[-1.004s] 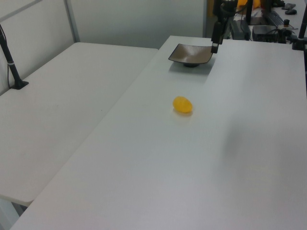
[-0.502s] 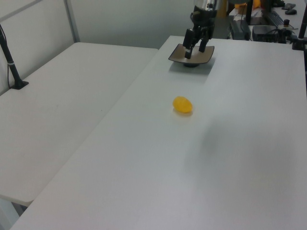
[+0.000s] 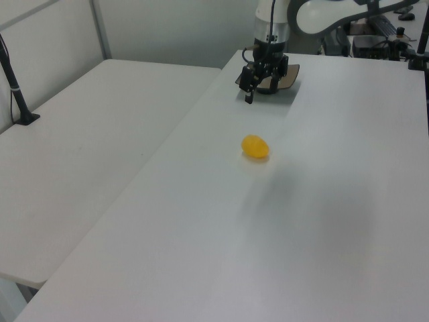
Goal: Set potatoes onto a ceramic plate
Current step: 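Move the open gripper over the yellow potato and lower it, then close the gripper around the yellow potato, then lift the potato up off the table, then carry the potato over the brown square plate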
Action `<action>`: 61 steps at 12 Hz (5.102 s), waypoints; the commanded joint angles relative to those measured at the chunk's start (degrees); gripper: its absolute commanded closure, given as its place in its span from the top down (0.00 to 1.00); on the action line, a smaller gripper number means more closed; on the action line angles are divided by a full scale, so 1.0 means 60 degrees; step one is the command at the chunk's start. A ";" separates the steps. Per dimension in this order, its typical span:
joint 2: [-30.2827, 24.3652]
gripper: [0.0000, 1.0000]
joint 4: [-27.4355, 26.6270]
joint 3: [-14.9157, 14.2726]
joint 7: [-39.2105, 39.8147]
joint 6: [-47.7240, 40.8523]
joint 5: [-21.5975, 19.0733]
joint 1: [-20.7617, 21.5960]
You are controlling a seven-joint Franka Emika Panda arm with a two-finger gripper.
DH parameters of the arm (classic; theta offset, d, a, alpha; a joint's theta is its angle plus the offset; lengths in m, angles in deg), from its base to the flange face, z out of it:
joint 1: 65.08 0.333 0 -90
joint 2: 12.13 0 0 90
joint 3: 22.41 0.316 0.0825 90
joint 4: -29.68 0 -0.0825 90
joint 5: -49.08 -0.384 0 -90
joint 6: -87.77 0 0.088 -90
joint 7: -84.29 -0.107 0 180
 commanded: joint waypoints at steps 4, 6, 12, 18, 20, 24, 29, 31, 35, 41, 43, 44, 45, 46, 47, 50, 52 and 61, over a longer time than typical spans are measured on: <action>0.1111 1.00 0.0333 -0.0169 -0.0780 0.0566 0.0531 0.0118; 0.1316 1.00 0.0289 -0.0169 -0.0766 0.0829 0.0605 0.0046; 0.2019 1.00 0.0084 -0.0169 -0.0766 0.1401 0.0854 -0.0101; 0.2430 1.00 -0.0195 -0.0155 -0.0766 0.1753 0.1001 -0.0131; 0.2474 1.00 -0.0224 -0.0155 -0.0722 0.1753 0.1044 -0.0131; 0.2504 0.75 -0.0268 -0.0155 -0.0692 0.1797 0.1147 -0.0189; 0.2489 0.06 -0.0268 -0.0155 -0.0678 0.2061 0.1133 -0.0233; 0.2387 0.05 -0.0268 -0.0155 -0.0503 0.1988 0.1089 -0.0262; 0.1292 0.05 -0.0268 -0.0155 0.0695 0.1185 0.0943 -0.0292; -0.1199 0.05 -0.0341 -0.0169 0.4221 -0.0923 -0.0637 -0.0935; -0.1713 0.05 -0.0356 -0.0169 0.5834 -0.1540 -0.0946 -0.1228; -0.1846 0.05 -0.0356 -0.0169 0.6856 -0.1731 -0.1107 -0.1447; -0.1891 0.05 -0.0356 -0.0169 0.7664 -0.1805 -0.1239 -0.1666; -0.1891 0.05 -0.0356 -0.0140 0.8092 -0.1821 -0.1255 -0.1843; -0.1876 0.05 -0.0356 -0.0140 0.8691 -0.1806 -0.1255 -0.2004; -0.1745 0.05 -0.0356 -0.0140 1.0463 -0.1689 -0.1604 -0.2604; -0.1555 0.05 -0.0312 -0.0155 1.1419 -0.1587 -0.1927 -0.3131; 0.0201 0.05 -0.0195 -0.0315 1.1583 0.2961 -0.1929 -0.4260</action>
